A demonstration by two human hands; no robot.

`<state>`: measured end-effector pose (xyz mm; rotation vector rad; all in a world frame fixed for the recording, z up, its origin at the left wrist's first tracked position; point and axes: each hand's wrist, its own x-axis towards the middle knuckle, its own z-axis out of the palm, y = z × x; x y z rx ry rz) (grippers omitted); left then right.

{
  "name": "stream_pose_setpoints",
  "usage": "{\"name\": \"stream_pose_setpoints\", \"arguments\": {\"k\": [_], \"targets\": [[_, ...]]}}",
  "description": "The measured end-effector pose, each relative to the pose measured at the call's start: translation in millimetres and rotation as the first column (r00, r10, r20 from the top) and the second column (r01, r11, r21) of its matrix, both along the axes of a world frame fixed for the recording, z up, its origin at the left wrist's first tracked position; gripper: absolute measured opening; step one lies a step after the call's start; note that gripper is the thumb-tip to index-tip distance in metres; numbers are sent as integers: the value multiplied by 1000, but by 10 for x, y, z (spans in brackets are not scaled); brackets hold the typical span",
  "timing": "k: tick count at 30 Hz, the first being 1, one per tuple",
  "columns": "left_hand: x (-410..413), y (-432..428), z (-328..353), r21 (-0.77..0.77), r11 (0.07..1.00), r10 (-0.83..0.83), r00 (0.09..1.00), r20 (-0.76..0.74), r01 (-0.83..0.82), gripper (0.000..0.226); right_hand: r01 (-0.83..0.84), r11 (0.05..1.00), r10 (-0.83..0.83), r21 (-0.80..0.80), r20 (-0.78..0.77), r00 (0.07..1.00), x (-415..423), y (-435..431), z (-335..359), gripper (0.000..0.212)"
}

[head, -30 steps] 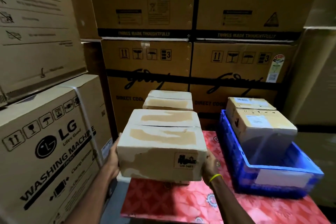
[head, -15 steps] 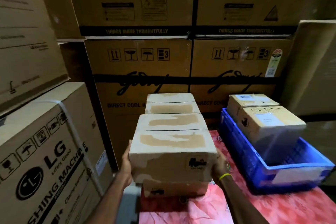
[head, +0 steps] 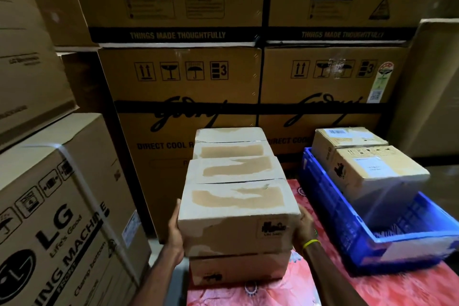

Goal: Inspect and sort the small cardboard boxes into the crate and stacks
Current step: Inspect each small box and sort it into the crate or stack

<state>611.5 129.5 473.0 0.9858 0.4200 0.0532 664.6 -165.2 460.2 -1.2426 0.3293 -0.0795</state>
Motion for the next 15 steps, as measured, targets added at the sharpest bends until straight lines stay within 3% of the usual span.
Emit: {"name": "stream_pose_setpoints", "arguments": {"k": [10,15], "targets": [[109,-32,-180,-95,995,12,1000,-9,-13,69,26,999,-26,-20,-22,999,133,-48,-290,37],[104,-92,-164,-114,993,-20,1000,1,20,72,22,999,-21,49,-15,1000,153,-33,-288,40]]}}
